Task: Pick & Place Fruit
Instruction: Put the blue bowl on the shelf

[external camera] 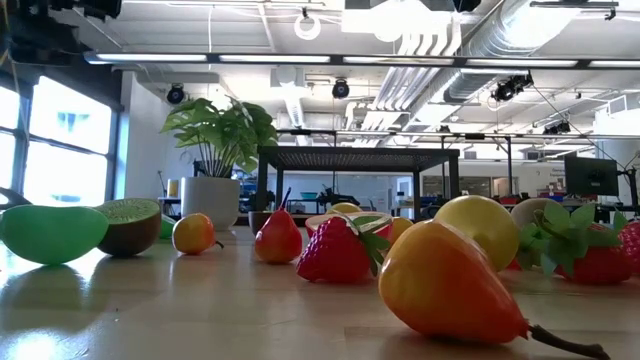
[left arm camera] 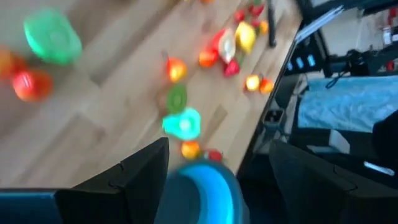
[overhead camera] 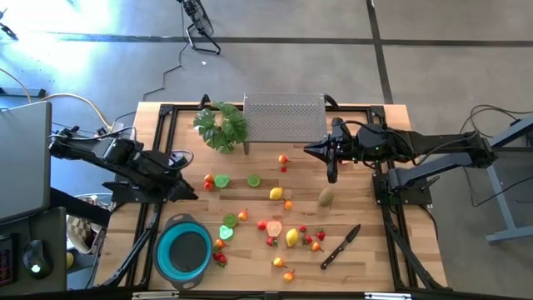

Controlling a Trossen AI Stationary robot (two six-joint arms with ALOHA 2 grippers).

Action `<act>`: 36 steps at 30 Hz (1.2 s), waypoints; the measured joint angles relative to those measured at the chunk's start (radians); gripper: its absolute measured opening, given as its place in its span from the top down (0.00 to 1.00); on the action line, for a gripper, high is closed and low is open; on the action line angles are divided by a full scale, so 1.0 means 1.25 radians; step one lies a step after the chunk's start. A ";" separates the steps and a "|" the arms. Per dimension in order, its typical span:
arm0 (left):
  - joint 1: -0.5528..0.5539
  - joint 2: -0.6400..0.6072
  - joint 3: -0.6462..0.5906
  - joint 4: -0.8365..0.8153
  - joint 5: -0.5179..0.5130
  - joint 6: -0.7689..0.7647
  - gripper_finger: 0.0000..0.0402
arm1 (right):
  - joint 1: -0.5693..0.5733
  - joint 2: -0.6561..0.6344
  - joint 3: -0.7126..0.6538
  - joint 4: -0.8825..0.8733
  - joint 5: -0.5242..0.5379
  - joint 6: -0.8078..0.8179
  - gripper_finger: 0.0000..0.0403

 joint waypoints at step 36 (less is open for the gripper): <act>-0.137 0.347 0.346 -0.323 0.006 0.321 0.70 | 0.001 0.000 0.000 0.011 0.000 0.042 0.95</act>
